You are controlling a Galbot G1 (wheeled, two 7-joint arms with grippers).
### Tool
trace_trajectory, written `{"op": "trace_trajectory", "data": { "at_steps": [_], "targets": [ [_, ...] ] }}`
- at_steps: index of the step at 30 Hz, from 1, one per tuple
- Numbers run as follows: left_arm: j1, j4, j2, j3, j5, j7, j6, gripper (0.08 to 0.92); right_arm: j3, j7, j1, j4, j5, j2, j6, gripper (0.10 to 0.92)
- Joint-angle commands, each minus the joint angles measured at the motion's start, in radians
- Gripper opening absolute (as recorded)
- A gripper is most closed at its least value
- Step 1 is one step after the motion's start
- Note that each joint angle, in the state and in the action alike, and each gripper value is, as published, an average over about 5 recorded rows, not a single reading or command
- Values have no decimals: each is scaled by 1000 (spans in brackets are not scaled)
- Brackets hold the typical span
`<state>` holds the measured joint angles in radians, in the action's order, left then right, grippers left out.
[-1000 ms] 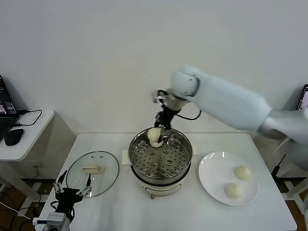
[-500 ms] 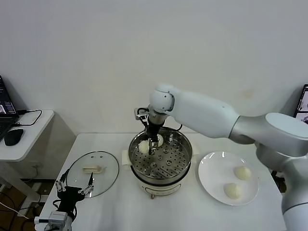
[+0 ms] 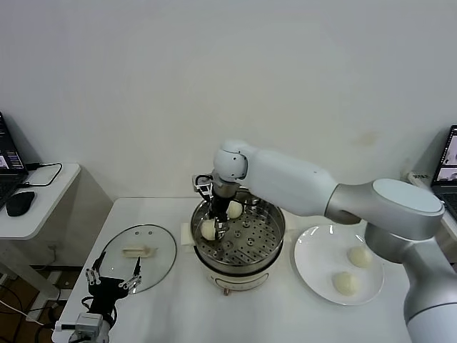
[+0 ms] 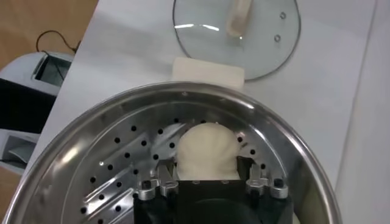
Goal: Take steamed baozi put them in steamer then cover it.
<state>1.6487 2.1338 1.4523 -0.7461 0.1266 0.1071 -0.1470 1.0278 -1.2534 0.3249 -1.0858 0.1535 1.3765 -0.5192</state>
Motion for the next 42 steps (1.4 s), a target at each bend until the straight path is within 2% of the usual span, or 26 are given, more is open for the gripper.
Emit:
{"op": "trace_trajectory", "data": {
  "at_steps": [1, 5, 11, 24, 32, 42],
  "targets": [
    [0, -3, 2, 2, 1, 1, 0, 823, -4, 10, -14, 3, -1, 5, -4, 724],
    [-5, -3, 4, 3, 2, 4, 0, 823, -14, 8, -4, -12, 8, -11, -13, 806],
    [-10, -4, 7, 4, 4, 9, -2, 823, -50, -4, 34, -97, 13, -106, -11, 822],
    [1, -7, -4, 12, 3, 23, -6, 823, -156, -105, 119, -447, -4, -625, 77, 823],
    [8, -2, -9, 22, 4, 31, -12, 823, -205, -119, 25, -587, -113, -911, 150, 823],
    [22, -1, 5, 39, 16, 30, -13, 823, -433, -107, -390, -614, -327, -999, 216, 823]
  ]
}}
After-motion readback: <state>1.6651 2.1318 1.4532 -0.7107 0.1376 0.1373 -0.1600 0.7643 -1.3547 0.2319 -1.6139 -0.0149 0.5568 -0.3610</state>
